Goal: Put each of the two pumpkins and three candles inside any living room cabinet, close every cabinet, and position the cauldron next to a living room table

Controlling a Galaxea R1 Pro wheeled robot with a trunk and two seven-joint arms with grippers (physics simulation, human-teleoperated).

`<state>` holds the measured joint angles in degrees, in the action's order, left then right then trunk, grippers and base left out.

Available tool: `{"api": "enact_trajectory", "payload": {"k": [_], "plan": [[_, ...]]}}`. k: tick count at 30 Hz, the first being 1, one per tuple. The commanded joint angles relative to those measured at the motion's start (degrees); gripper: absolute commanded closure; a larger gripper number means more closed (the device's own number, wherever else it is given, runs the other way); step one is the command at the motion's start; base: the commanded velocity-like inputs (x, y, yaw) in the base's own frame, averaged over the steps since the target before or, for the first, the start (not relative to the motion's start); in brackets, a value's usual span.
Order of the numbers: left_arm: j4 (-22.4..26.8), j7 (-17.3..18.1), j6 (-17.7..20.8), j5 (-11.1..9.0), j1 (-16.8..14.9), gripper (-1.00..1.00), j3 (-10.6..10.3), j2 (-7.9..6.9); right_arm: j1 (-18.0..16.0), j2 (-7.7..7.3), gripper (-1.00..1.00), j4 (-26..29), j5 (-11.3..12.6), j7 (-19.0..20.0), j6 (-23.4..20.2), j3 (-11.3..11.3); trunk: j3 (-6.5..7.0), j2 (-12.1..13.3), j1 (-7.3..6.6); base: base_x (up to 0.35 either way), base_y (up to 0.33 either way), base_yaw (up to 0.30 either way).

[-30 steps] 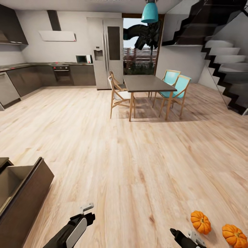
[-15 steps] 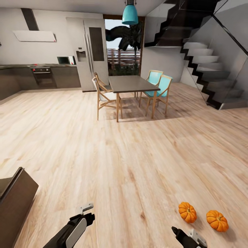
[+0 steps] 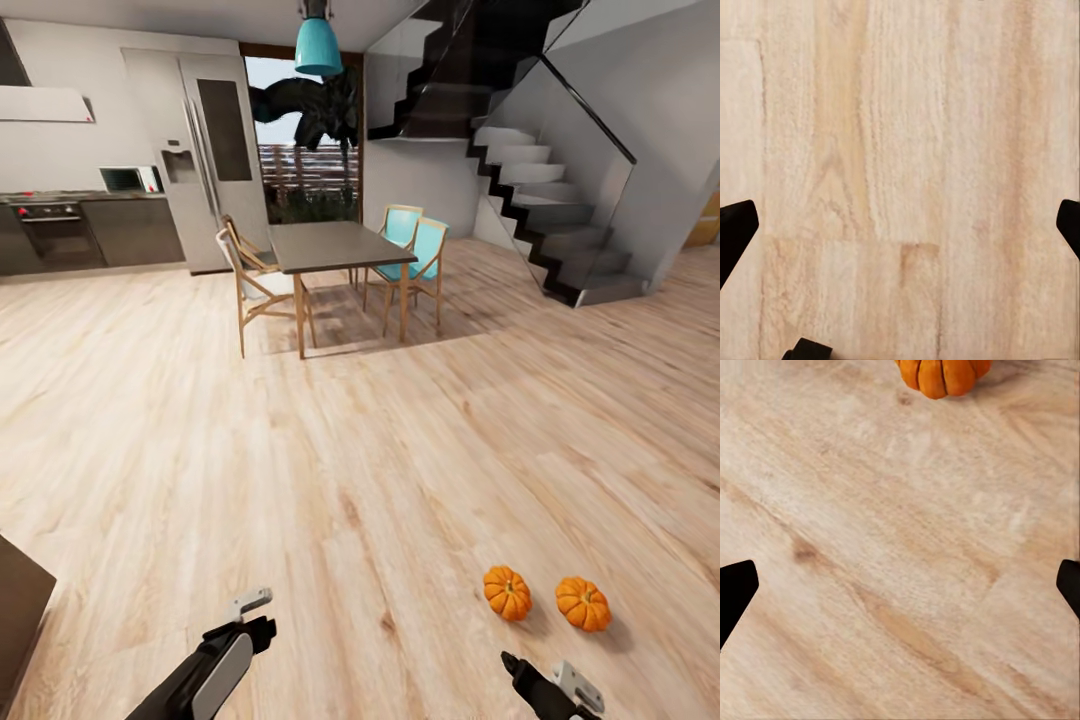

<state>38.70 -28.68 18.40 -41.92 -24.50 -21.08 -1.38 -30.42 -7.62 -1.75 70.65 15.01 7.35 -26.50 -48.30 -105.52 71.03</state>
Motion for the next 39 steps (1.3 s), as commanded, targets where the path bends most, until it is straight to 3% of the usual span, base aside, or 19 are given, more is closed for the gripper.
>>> {"api": "enact_trajectory", "payload": {"k": [1, 39], "plan": [[0.14, -0.50, -0.43, -0.49, -0.02, -1.00, -0.37, -0.06, -0.07, -0.04, -1.00, -0.26, 0.54, 0.38, 0.90, -0.47, -0.02, -0.02, -0.01, 0.000, 0.000, -0.279], [0.14, -0.50, -1.26, -0.68, 0.06, -1.00, -0.28, 0.15, -0.07, -0.03, -1.00, -0.63, 0.54, 0.48, 1.92, -0.48, 1.11, -0.02, -0.01, 0.000, 0.000, -0.279]]}}
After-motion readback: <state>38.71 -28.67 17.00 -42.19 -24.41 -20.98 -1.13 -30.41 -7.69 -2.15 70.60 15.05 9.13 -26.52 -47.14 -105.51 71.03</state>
